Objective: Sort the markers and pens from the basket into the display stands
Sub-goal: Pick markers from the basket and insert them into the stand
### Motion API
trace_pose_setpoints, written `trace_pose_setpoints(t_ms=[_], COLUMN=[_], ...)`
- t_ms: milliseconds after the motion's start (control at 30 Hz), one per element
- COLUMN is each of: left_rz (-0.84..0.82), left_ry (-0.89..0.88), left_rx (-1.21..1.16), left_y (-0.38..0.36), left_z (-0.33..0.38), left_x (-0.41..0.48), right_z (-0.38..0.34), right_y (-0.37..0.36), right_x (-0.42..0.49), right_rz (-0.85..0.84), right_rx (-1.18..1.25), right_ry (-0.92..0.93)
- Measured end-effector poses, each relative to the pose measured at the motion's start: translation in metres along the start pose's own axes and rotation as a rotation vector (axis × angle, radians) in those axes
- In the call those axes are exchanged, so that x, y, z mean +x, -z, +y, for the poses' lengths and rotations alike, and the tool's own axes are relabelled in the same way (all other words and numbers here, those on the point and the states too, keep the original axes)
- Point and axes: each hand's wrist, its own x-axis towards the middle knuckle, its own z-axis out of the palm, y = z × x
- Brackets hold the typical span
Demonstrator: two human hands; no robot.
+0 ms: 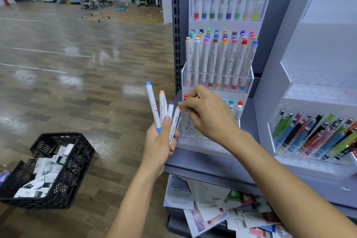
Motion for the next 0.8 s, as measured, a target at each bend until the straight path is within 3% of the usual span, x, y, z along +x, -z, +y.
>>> trace_pose_setpoints(t_ms=[133, 300, 433, 567, 800], left_rz=[-0.042, -0.088, -0.059, 0.025, 0.012], left_ry=[-0.012, -0.028, -0.003, -0.007, 0.009], left_rx=[-0.039, 0.002, 0.01, 0.089, 0.05], left_y=[-0.002, -0.006, -0.004, 0.003, -0.002], left_z=[0.002, 0.003, 0.001, -0.006, -0.006], left_x=[-0.004, -0.006, -0.004, 0.0, 0.001], right_z=[-0.004, -0.015, -0.012, 0.001, 0.006], right_y=[0.01, 0.011, 0.021, 0.036, 0.016], right_x=[-0.009, -0.018, -0.013, -0.007, -0.012], right_rz=[0.039, -0.09, 0.122, 0.343, 0.246], right_rx=[0.275, 0.682, 0.864, 0.72, 0.354], right_ry=[-0.177, -0.374, -0.467, -0.387, -0.154])
